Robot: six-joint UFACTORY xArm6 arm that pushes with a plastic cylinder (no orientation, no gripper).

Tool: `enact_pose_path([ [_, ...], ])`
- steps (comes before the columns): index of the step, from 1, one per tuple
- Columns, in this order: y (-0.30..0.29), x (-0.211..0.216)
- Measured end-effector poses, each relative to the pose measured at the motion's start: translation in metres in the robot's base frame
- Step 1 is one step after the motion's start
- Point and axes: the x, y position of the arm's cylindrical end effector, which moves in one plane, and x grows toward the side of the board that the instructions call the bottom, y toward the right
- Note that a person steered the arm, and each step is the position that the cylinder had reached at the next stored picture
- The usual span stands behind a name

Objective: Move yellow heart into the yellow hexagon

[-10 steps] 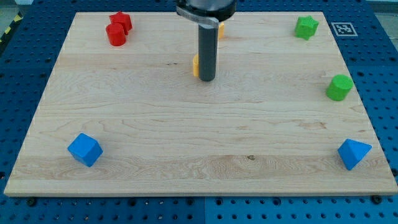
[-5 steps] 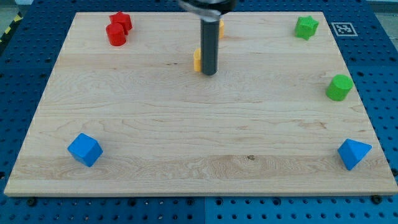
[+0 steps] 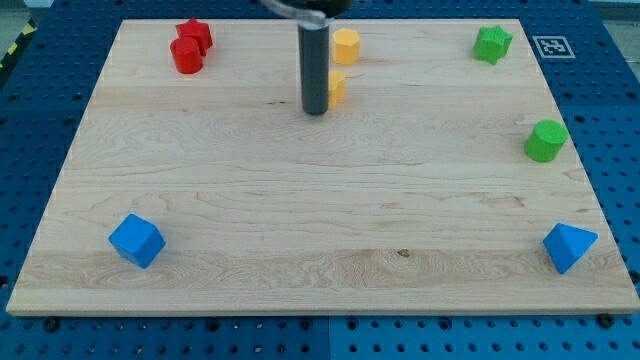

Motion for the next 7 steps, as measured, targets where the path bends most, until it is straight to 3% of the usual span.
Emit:
enact_pose_path([
  [1,0.007,-0.015],
  [3,0.016,-0.002],
  [5,0.017,-0.047],
  [7,0.081,0.003],
])
